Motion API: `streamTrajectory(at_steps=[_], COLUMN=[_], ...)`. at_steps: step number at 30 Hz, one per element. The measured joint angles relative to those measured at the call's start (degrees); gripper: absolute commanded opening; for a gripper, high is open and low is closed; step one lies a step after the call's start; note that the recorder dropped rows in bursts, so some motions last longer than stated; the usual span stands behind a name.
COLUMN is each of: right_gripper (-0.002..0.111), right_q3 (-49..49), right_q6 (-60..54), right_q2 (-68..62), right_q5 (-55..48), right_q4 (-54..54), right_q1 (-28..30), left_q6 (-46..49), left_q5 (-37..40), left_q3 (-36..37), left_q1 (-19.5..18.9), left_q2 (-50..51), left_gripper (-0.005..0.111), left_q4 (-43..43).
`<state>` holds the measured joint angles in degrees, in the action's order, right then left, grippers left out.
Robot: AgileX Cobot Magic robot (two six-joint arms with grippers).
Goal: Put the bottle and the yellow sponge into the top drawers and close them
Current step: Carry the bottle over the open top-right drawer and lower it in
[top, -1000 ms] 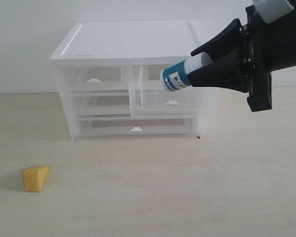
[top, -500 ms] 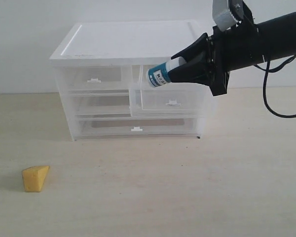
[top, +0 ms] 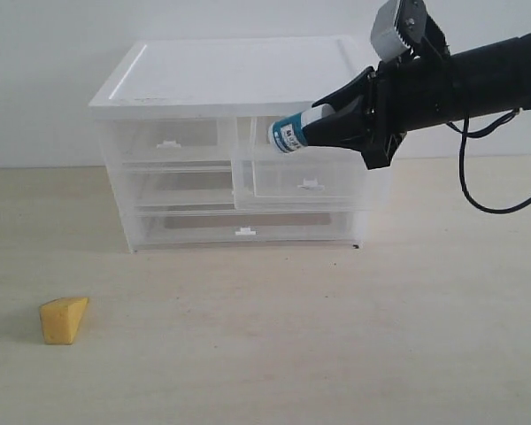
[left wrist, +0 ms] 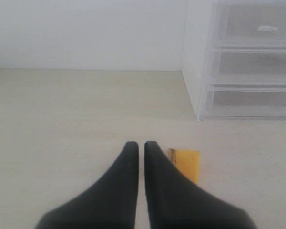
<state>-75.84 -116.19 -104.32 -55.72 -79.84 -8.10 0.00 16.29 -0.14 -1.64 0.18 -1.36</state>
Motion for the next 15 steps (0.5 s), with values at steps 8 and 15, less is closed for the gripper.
streamTrajectory(at_steps=[8,15], right_gripper=[0.001,0.045], right_q3=[0.0,0.0], right_q6=[2.5,4.3], right_q2=[-2.6,-2.6], right_q5=[1.4,2.3], right_q4=[-2.9,-3.2], right_q1=[0.0,0.0], left_q6=[0.0,0.0], left_q5=[0.0,0.0], left_q3=[0.0,0.0], left_q1=[0.0,0.0], left_q2=[0.0,0.0], left_gripper=[0.004,0.004], left_q4=[0.0,0.0])
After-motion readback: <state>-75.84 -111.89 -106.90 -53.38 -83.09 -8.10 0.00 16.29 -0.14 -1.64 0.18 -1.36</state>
